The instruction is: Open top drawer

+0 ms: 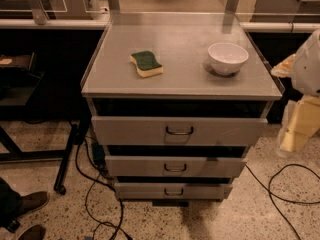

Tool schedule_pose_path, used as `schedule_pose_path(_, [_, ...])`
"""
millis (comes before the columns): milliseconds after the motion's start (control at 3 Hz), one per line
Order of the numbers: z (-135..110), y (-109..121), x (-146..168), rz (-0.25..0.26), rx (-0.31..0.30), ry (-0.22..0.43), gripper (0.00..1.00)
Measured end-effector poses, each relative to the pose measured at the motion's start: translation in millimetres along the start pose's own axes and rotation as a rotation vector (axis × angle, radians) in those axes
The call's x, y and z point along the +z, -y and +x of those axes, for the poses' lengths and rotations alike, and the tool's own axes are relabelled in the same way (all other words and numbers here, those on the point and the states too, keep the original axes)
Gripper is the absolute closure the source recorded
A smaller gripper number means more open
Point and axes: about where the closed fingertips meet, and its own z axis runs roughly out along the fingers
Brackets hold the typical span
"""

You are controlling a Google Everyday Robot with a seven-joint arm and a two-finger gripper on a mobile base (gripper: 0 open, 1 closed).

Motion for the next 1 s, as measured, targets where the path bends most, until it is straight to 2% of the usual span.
schedule_pose_path(333, [12,-12,26,-0.087,0.036,-0.003,0.0])
schedule_pose_path(667, [13,-13,30,-0.098,0.039,-0.004,0.0])
schedule_pose_path(1000, [16,-30,55,-0.145,0.061,0.014,0.0])
